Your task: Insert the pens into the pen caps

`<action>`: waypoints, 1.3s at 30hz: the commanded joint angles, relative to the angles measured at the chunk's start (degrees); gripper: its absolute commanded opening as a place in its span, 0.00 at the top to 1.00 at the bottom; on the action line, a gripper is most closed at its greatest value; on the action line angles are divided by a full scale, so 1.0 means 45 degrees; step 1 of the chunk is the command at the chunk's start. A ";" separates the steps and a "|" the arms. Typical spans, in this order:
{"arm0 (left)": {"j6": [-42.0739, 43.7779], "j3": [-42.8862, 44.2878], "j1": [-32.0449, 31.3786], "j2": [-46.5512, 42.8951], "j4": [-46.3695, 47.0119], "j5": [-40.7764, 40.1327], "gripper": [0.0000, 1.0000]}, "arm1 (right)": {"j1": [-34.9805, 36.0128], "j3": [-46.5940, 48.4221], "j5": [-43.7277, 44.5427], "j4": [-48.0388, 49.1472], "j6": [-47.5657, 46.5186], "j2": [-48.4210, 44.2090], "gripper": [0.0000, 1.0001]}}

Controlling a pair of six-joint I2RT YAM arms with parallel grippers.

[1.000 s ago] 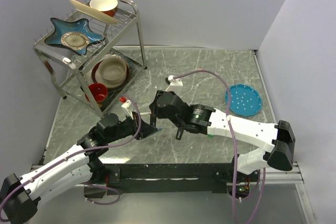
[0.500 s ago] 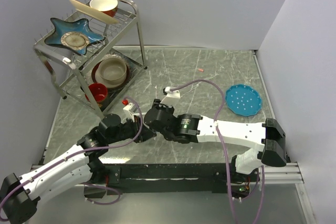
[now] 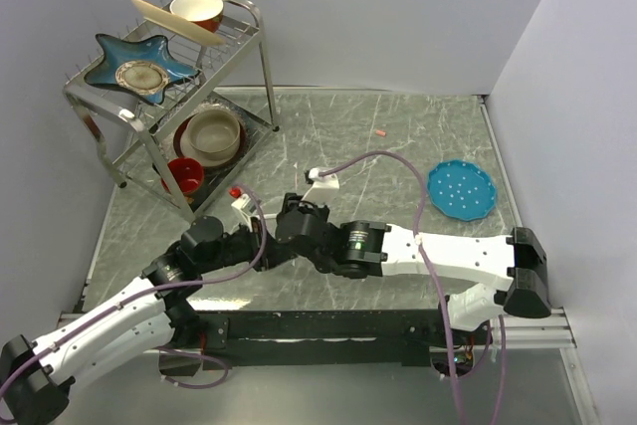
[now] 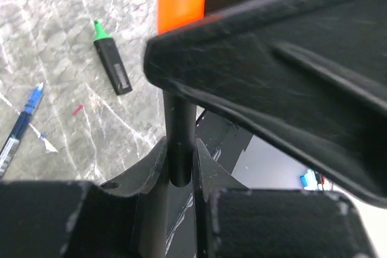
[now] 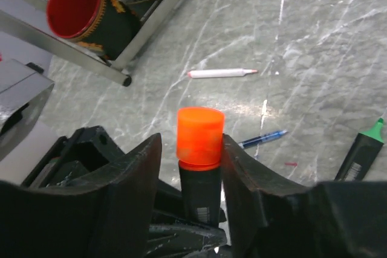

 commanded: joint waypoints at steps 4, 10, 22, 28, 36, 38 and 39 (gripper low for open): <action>0.0631 0.1034 0.0097 -0.0798 0.1649 -0.0218 0.99 | 0.0391 -0.0216 -0.1137 0.0430 -0.0855 -0.1636 0.36; 0.0748 0.0995 0.0097 -0.1461 0.1375 0.0210 0.99 | 0.0390 -0.0860 -0.1372 0.0976 -0.2201 -0.3354 0.28; 0.0592 0.0721 0.0077 -0.2459 0.2448 0.3820 0.99 | -0.0116 -0.2153 -0.6311 0.4064 -0.7241 -0.7575 0.20; 0.0319 0.0917 0.0038 -0.2030 0.3132 0.5484 0.99 | -0.1071 -0.0999 -0.8537 0.3087 -0.7965 -0.6875 0.21; 0.0376 0.0917 -0.0001 -0.2205 0.3329 0.5661 0.99 | -0.1816 -0.1407 -1.1271 0.4549 -0.7458 -0.6307 0.27; 0.0494 0.1053 -0.0001 -0.2205 0.3153 0.5641 0.99 | -0.1816 -0.1427 -1.1566 0.4746 -0.7361 -0.5995 0.30; 0.0591 0.1112 -0.0001 -0.2167 0.3055 0.5660 0.99 | -0.1816 -0.1427 -1.1741 0.4863 -0.7302 -0.5897 0.33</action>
